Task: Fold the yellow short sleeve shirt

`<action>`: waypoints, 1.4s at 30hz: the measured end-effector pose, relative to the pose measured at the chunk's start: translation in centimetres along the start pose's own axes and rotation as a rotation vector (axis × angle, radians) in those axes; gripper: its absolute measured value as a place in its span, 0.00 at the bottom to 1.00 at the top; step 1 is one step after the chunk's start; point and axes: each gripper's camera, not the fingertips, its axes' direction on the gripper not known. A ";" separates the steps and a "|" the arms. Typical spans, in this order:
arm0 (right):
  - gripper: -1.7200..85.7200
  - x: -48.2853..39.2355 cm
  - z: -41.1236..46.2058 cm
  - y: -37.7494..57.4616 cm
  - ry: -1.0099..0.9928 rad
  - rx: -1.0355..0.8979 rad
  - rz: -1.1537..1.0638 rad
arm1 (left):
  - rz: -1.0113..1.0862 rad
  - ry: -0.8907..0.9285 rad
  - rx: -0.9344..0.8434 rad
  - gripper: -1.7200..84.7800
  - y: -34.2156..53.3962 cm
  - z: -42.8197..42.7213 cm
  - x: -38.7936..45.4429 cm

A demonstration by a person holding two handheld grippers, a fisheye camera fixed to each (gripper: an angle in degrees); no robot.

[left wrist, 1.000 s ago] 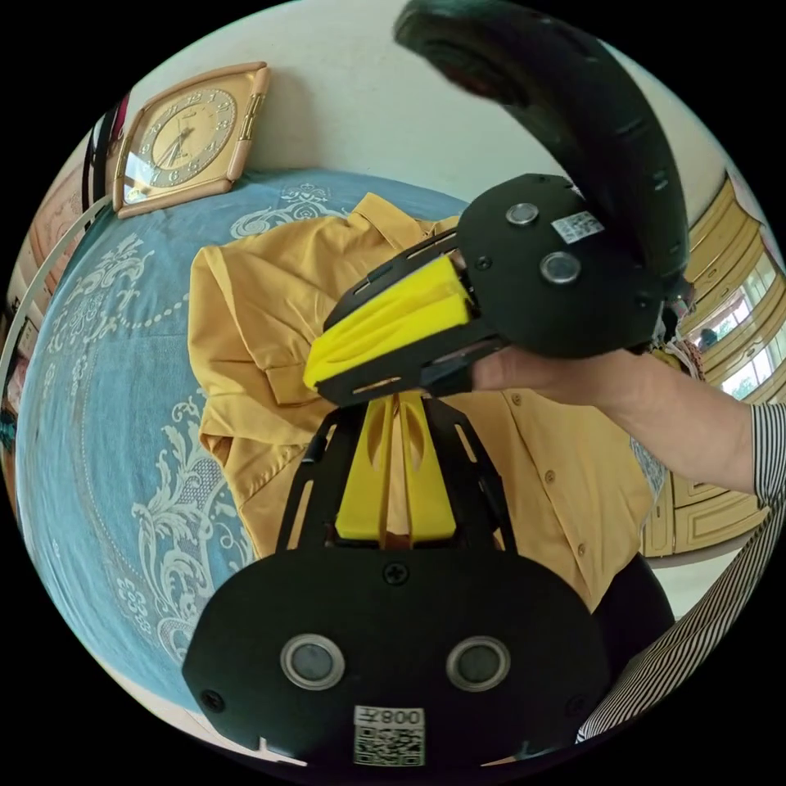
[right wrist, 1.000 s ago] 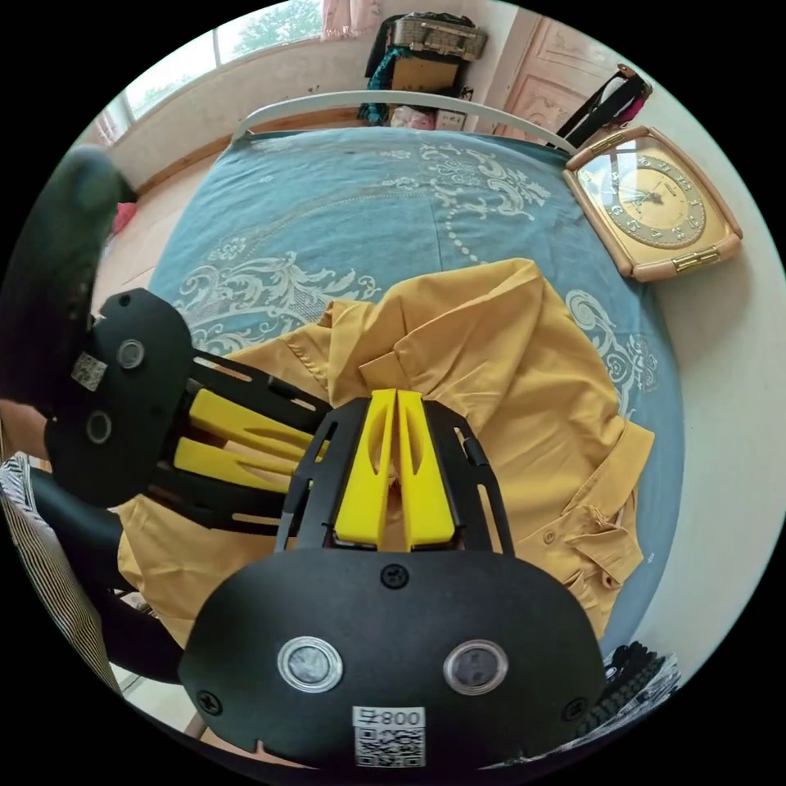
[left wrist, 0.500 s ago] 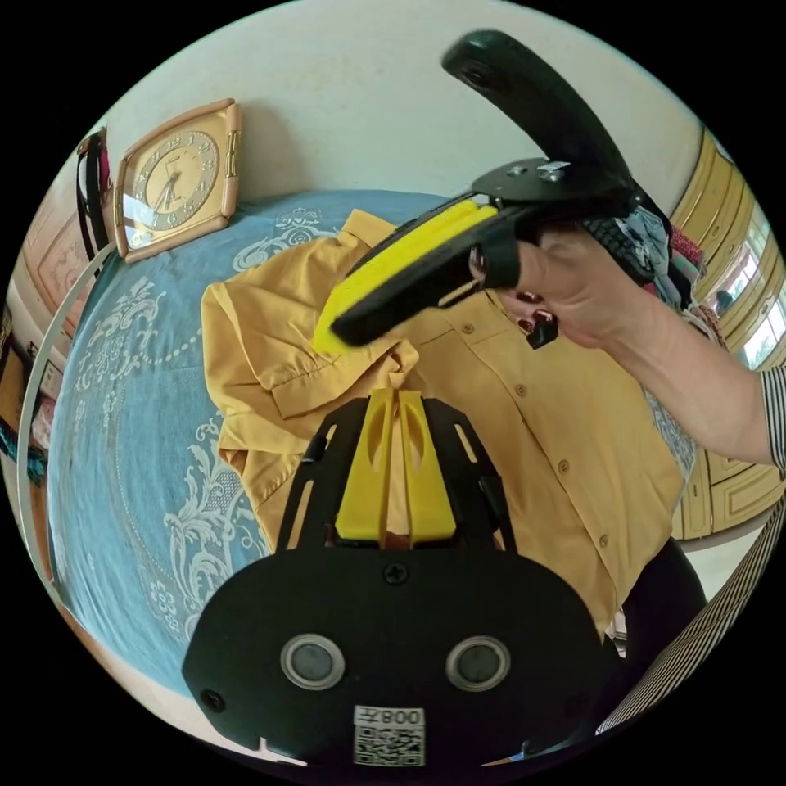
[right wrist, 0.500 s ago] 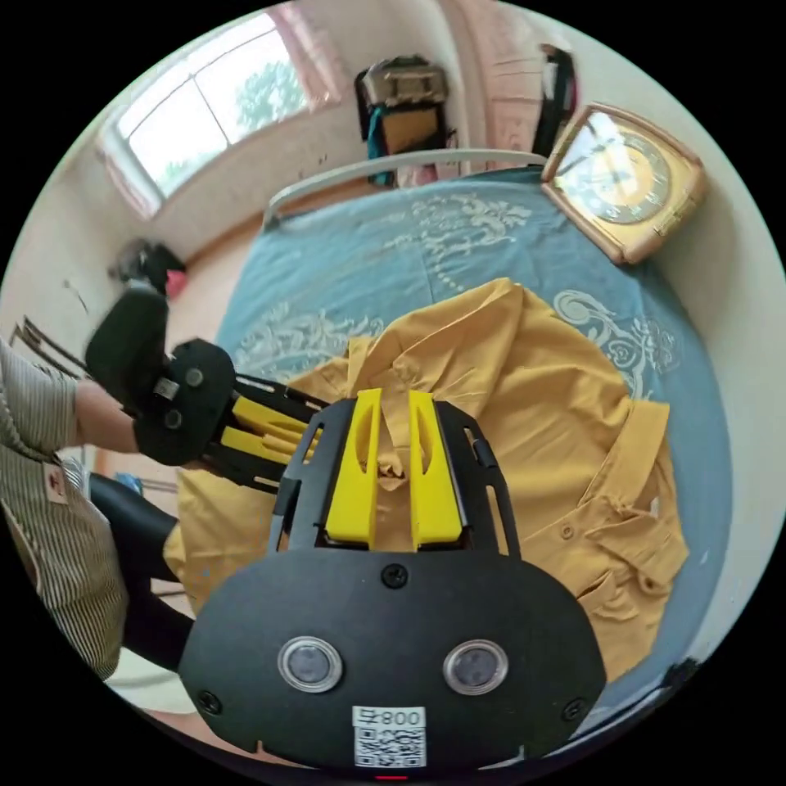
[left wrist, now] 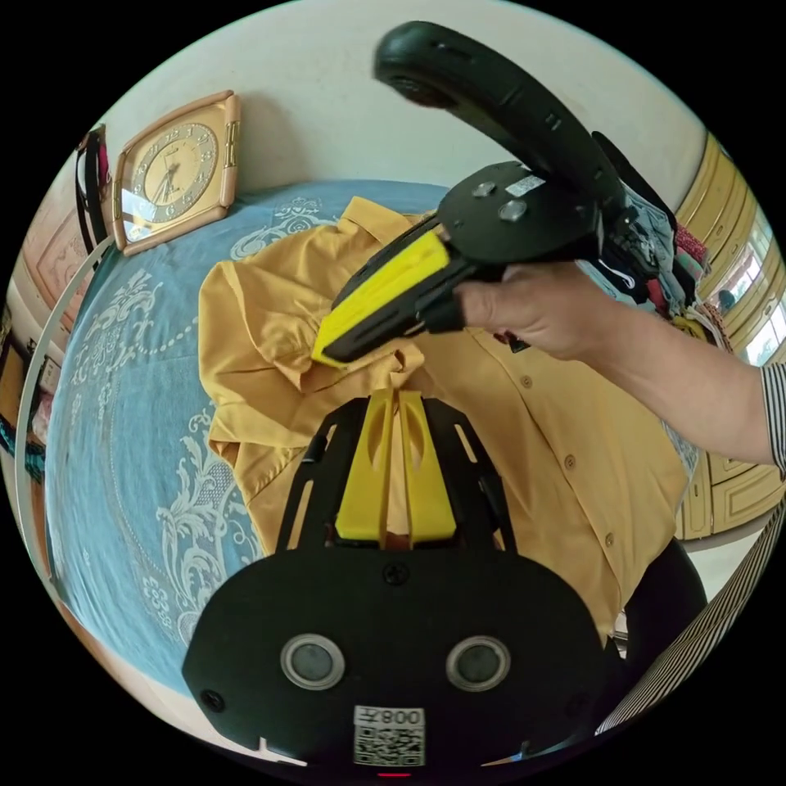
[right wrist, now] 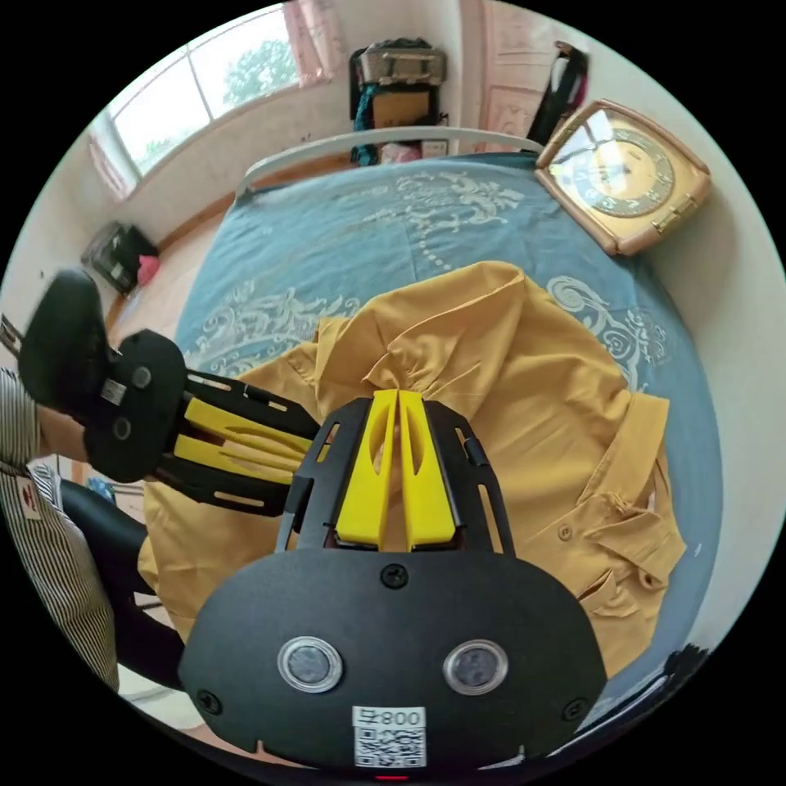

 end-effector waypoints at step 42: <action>0.02 15.0 6.3 22.3 -0.036 0.159 0.602 | 0.047 0.073 -0.015 0.03 -6.4 1.6 7.7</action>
